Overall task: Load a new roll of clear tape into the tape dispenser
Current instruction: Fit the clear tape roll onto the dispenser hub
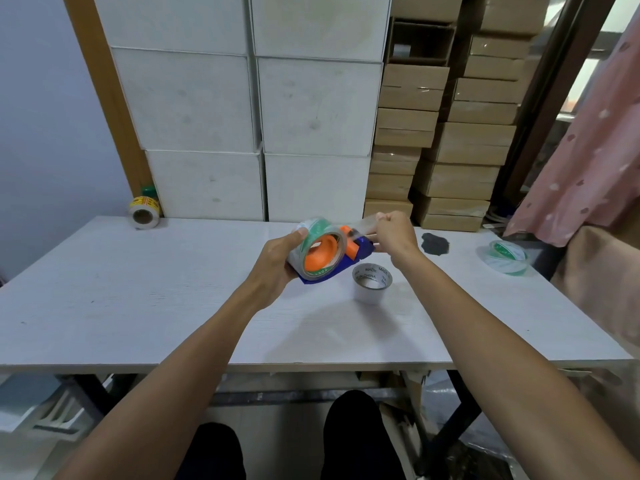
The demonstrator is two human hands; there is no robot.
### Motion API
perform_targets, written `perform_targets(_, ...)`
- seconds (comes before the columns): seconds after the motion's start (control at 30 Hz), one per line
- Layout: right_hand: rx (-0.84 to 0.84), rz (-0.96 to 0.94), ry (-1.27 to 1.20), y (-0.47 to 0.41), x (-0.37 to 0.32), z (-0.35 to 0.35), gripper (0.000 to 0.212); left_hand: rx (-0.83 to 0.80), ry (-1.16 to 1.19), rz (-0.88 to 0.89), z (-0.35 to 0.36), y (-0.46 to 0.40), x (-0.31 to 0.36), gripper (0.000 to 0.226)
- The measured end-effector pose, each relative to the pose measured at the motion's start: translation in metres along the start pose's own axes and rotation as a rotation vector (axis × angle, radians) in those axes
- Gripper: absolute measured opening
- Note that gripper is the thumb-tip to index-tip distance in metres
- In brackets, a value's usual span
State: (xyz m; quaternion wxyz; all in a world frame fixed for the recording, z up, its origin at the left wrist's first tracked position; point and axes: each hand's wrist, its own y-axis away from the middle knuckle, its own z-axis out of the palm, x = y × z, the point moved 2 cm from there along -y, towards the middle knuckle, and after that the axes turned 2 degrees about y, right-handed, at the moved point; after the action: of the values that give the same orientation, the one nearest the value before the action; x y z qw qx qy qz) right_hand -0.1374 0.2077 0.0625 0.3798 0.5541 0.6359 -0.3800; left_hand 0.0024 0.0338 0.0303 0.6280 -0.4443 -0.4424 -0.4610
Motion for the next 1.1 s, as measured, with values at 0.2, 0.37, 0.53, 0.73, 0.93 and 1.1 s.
perform_targets(0.2,-0.017,0.012,0.0,0.0,-0.006,0.002,0.031,0.023,-0.019,0.001,-0.004,0.003,-0.008,0.037)
perform_targets(0.37,-0.019,0.049,-0.046,-0.002,-0.005,0.003,0.037,0.033,-0.05,0.018,-0.007,0.003,-0.007,0.039)
perform_targets(0.53,-0.005,-0.034,-0.063,-0.002,-0.008,0.004,0.036,0.055,-0.072,0.013,-0.008,0.003,-0.006,0.035)
perform_targets(0.73,0.059,-0.071,-0.044,0.007,-0.012,0.002,0.025,0.043,-0.079,0.034,-0.006,0.004,0.0,0.028)
perform_targets(0.93,0.096,-0.059,-0.012,0.002,-0.017,-0.001,0.022,0.011,-0.112,0.057,-0.005,0.005,0.007,0.032)
perform_targets(1.1,0.107,-0.006,-0.117,0.001,-0.021,-0.004,0.041,0.03,-0.087,0.066,-0.008,0.004,0.004,0.074)
